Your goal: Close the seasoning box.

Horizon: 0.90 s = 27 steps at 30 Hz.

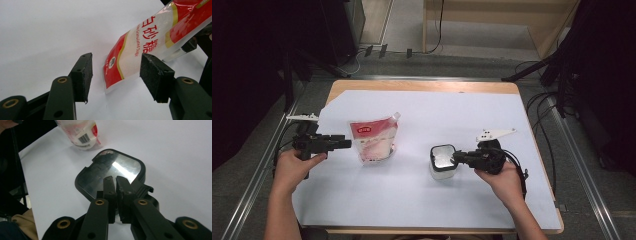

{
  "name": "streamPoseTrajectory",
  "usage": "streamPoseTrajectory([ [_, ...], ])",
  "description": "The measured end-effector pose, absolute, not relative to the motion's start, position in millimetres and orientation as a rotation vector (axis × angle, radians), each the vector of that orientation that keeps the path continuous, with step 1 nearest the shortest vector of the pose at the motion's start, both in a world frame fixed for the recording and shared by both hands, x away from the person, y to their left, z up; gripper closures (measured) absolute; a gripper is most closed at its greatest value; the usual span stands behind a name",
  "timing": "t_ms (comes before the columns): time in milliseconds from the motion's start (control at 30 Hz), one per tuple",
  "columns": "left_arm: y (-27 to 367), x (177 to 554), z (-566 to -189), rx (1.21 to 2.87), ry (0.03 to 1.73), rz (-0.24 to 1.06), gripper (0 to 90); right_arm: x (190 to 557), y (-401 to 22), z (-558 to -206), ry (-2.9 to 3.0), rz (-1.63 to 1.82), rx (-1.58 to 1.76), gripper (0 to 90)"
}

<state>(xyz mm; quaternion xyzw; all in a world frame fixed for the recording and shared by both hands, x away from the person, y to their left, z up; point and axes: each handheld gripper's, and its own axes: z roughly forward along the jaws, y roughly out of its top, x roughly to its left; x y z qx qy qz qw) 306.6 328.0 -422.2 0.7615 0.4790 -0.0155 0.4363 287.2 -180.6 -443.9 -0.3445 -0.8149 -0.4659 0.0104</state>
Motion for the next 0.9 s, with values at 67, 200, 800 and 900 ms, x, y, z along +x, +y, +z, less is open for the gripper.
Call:
streamPoseTrajectory([
  [67, 328.1, 306.8, -422.1, 1.897, 1.192, -0.040, 44.7, 287.1, -181.6, -443.3, -2.546, -1.455, -1.079, 85.6],
  [200, 326.2, 310.0, -420.9, 1.885, 1.174, -0.042, 44.8, 286.2, -192.4, -441.3, -2.549, -1.492, -1.111, 79.2],
  [800, 320.6, 312.0, -426.0, 1.918, 1.181, -0.044, 44.2, 294.5, -228.2, -452.4, -2.556, -1.539, -1.267, 61.6],
  [900, 319.6, 312.2, -426.5, 1.932, 1.186, -0.036, 44.2, 295.3, -233.8, -454.3, -2.558, -1.544, -1.282, 59.4],
])
